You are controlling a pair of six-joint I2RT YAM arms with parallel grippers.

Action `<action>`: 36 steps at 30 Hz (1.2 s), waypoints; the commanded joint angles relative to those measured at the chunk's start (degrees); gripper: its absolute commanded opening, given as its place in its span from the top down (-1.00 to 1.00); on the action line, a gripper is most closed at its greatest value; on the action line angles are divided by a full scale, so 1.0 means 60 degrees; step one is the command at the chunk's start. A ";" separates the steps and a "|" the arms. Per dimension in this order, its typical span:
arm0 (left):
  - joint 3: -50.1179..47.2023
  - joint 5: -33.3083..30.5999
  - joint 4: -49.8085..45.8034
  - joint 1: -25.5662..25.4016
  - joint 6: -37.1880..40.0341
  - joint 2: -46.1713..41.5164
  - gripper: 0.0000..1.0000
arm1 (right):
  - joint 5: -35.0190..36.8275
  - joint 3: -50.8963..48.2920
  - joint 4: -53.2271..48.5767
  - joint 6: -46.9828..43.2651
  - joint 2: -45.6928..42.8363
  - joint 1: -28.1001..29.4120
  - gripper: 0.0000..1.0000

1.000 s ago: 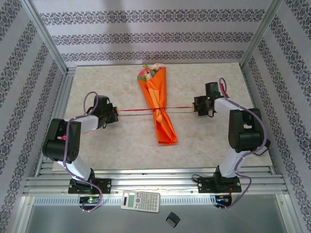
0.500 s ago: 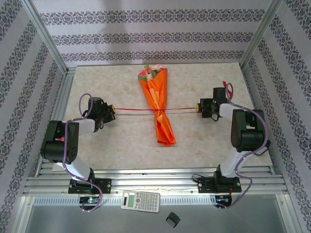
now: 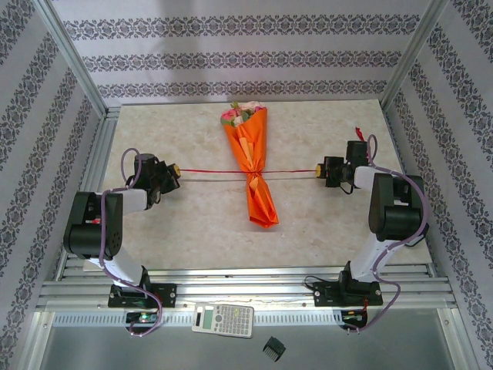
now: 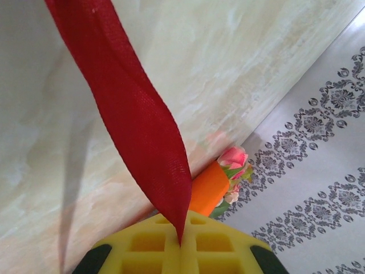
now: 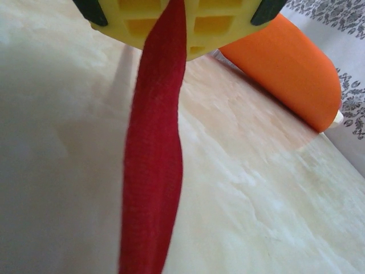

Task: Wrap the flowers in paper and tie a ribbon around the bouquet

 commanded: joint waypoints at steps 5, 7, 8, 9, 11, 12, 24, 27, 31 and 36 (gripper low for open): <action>-0.0164 -0.0907 0.0703 0.0900 -0.0418 -0.0168 1.00 | 0.0754 -0.0022 0.0182 -0.0097 -0.0311 -0.1061 1.00; -0.0209 -0.0929 0.0753 0.0918 -0.0477 -0.0155 1.00 | 0.0737 -0.0030 0.0195 -0.0102 -0.0289 -0.1096 1.00; -0.0194 -0.0913 0.0744 0.0931 -0.0490 -0.0133 1.00 | 0.0708 -0.0060 0.0211 -0.0070 -0.0281 -0.1110 1.00; -0.0206 -0.0914 0.0774 0.0933 -0.0506 -0.0115 1.00 | 0.0709 -0.0083 0.0252 -0.0041 -0.0281 -0.1126 1.00; -0.0219 -0.0919 0.0797 0.0955 -0.0565 -0.0109 1.00 | 0.0708 -0.0172 0.0377 0.0067 -0.0265 -0.1176 1.00; -0.0212 -0.0916 0.0795 0.0975 -0.0579 -0.0117 1.00 | 0.0708 -0.0205 0.0415 0.0096 -0.0267 -0.1207 1.00; 0.0887 0.0019 -0.0086 0.0008 0.0621 -0.0153 1.00 | 0.0514 0.0883 -0.1533 -0.1003 -0.0360 0.0035 1.00; 0.1148 0.0031 -0.0077 -0.1356 0.0334 -0.0147 1.00 | 0.0466 0.1198 -0.2636 -0.1458 -0.0366 0.0896 1.00; 0.1442 -0.0382 0.0399 -0.2786 -0.0344 -0.0062 1.00 | 0.0620 0.1122 -0.3278 -0.1702 -0.0491 0.1782 1.00; 0.2398 -0.0560 -0.0053 -0.3459 -0.0371 -0.0091 1.00 | 0.1446 0.1320 -0.4935 -0.2684 -0.0595 0.2475 1.00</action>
